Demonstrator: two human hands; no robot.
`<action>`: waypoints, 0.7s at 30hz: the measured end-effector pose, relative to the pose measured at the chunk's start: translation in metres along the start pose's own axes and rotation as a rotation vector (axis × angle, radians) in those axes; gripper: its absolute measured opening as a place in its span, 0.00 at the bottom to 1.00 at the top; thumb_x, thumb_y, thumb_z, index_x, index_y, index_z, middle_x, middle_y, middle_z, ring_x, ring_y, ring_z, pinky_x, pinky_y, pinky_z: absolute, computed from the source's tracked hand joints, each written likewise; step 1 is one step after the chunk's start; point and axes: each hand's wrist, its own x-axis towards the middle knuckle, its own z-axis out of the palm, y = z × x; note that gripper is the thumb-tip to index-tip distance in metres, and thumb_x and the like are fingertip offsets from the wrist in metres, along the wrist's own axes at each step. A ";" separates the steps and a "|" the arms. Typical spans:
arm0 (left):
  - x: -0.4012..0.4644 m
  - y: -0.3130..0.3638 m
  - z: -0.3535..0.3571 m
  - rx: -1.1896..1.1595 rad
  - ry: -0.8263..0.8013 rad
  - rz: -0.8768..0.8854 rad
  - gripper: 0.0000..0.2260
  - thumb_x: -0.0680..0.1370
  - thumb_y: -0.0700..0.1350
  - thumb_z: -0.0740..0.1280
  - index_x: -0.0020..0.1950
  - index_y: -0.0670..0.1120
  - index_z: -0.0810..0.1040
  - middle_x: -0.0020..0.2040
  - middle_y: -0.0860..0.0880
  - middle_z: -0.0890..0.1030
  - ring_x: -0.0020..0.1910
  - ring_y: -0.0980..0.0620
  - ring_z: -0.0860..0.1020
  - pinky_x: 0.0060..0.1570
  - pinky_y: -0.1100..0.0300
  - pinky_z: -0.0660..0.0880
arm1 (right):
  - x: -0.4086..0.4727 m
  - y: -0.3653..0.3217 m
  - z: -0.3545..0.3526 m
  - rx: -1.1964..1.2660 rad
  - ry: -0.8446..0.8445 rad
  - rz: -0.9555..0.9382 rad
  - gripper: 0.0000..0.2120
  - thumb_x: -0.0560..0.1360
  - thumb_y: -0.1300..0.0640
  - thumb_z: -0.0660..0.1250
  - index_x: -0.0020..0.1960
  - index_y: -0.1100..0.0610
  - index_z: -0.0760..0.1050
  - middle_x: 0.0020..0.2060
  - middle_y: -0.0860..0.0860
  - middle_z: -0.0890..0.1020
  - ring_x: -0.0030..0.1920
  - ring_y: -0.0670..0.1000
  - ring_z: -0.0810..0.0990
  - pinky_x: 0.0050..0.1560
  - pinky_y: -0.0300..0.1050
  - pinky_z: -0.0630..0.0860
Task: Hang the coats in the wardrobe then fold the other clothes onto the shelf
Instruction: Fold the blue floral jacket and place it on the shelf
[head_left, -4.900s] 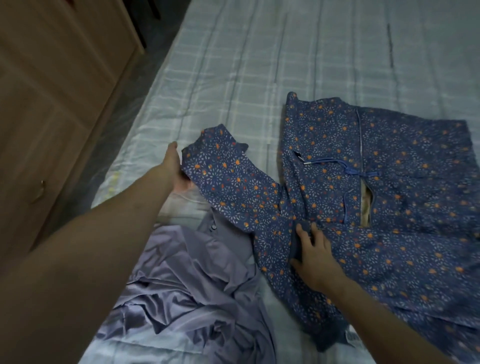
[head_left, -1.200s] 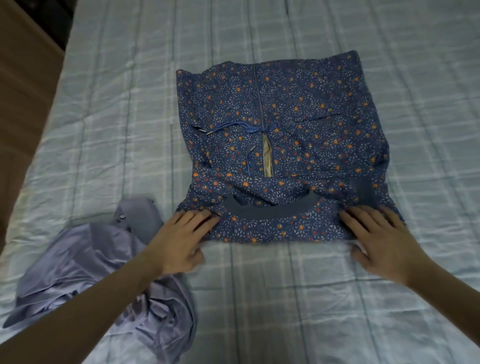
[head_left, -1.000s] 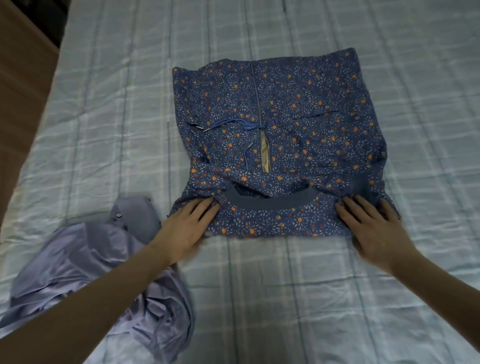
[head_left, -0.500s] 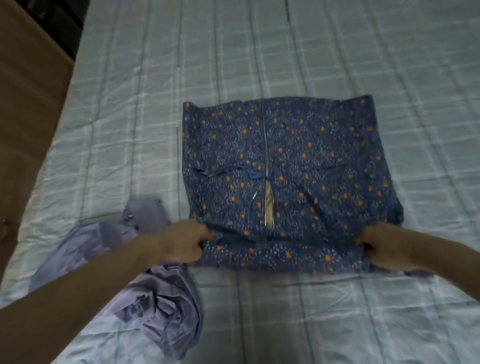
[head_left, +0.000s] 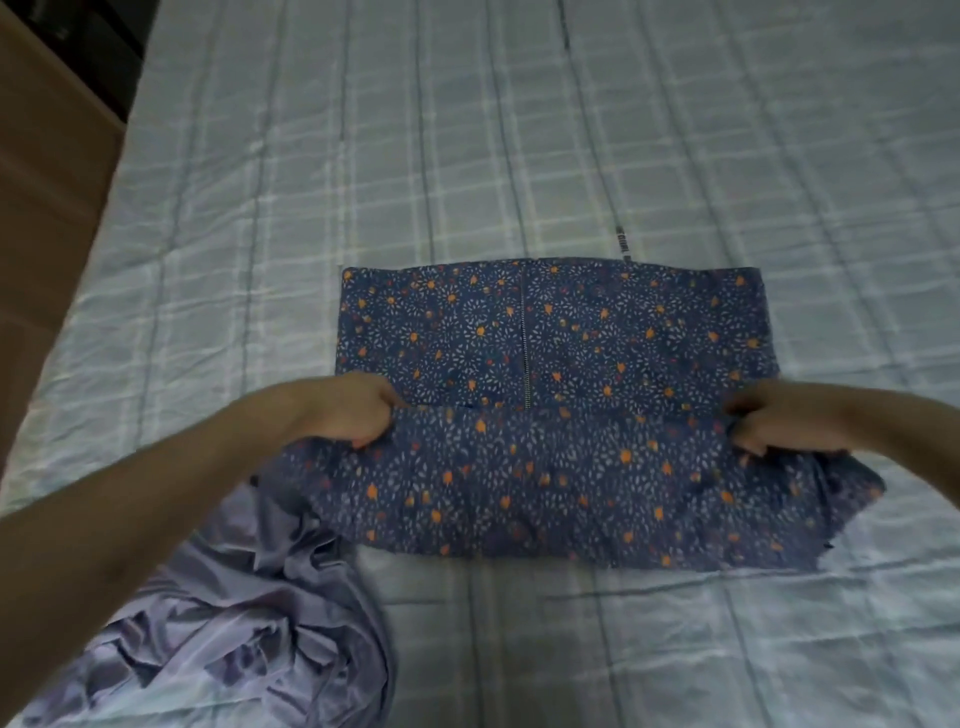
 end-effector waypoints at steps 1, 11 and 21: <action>0.011 0.005 -0.007 0.001 0.058 -0.020 0.14 0.71 0.33 0.60 0.50 0.42 0.82 0.46 0.44 0.82 0.46 0.46 0.79 0.38 0.60 0.74 | 0.007 -0.002 -0.007 0.012 0.030 0.031 0.08 0.54 0.53 0.63 0.30 0.56 0.74 0.34 0.58 0.82 0.36 0.56 0.78 0.35 0.48 0.70; 0.056 -0.012 0.028 0.122 0.725 0.062 0.18 0.74 0.41 0.61 0.64 0.48 0.74 0.58 0.45 0.78 0.57 0.42 0.73 0.62 0.48 0.66 | 0.054 -0.009 0.030 -0.197 0.774 0.118 0.09 0.73 0.53 0.65 0.51 0.56 0.71 0.48 0.58 0.79 0.49 0.61 0.77 0.52 0.56 0.71; 0.046 -0.039 0.113 0.144 0.753 0.284 0.23 0.81 0.59 0.49 0.77 0.60 0.57 0.80 0.55 0.53 0.79 0.47 0.47 0.73 0.37 0.44 | 0.043 -0.009 0.105 -0.201 0.857 0.020 0.28 0.78 0.40 0.49 0.76 0.48 0.61 0.76 0.54 0.61 0.76 0.56 0.58 0.73 0.68 0.48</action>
